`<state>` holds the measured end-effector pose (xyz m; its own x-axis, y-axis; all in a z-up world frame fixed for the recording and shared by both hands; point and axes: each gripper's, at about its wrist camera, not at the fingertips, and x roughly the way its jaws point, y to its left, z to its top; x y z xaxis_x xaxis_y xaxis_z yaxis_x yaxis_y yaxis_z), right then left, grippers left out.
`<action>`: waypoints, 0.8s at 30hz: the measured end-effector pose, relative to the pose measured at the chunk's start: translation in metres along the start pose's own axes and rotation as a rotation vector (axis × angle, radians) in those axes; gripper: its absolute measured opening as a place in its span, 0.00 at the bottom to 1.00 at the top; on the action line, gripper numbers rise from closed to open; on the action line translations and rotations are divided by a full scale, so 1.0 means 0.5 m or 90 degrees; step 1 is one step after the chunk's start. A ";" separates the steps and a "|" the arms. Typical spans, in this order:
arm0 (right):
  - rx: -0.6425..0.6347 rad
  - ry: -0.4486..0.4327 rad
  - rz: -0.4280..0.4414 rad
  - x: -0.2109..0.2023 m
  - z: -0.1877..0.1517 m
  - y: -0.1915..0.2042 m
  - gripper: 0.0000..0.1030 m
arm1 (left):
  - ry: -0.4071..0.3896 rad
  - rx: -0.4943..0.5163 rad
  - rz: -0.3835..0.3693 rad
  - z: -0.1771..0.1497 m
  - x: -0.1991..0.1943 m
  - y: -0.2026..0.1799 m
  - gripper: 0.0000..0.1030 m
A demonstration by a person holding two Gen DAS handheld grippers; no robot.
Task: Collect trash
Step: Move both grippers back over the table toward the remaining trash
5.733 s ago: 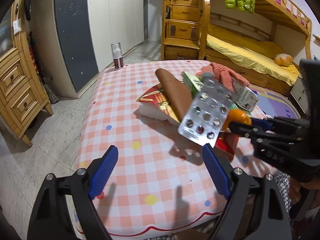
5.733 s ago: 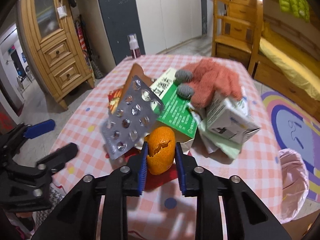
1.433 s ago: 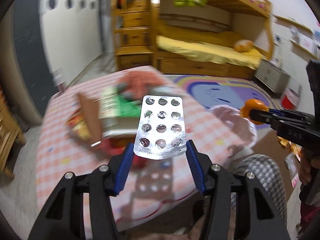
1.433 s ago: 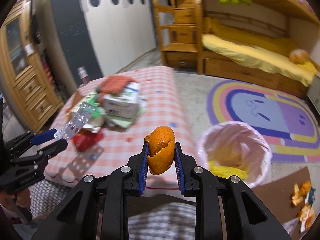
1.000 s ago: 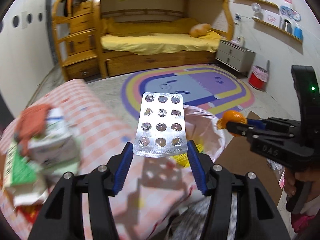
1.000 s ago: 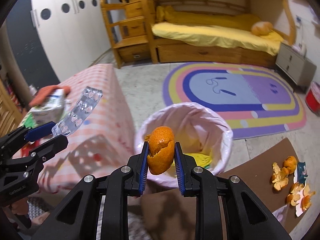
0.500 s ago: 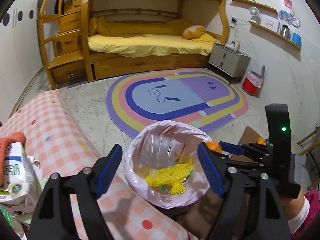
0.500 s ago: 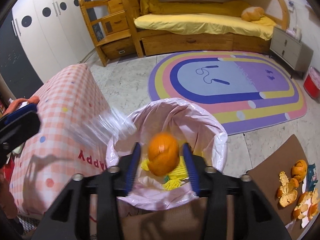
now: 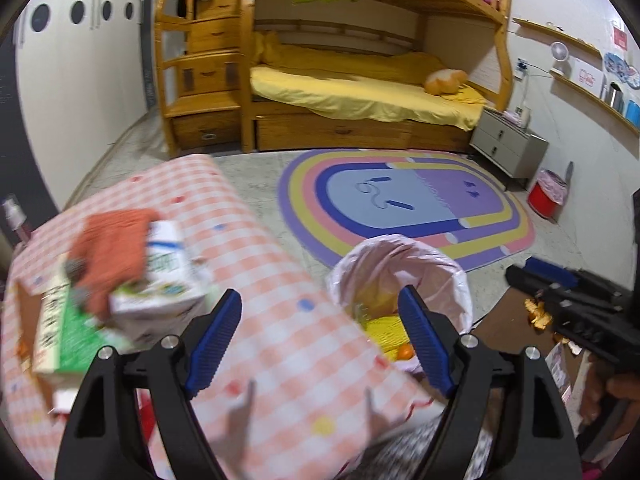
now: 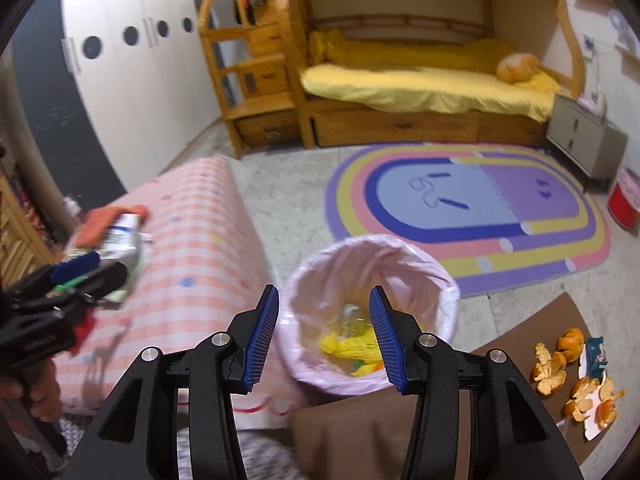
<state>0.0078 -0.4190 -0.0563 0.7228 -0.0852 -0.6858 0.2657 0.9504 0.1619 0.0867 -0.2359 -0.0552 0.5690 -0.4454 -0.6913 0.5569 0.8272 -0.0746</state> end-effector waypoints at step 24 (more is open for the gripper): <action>-0.182 -0.034 0.129 -0.220 -0.065 0.343 0.53 | -0.030 -0.197 0.229 -0.225 -0.372 0.267 0.93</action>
<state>-0.0468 -0.2368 0.0241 0.7770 0.1051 -0.6207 -0.0705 0.9943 0.0802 -0.0128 -0.0041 -0.0177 0.7232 -0.1211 -0.6800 0.1175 0.9917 -0.0516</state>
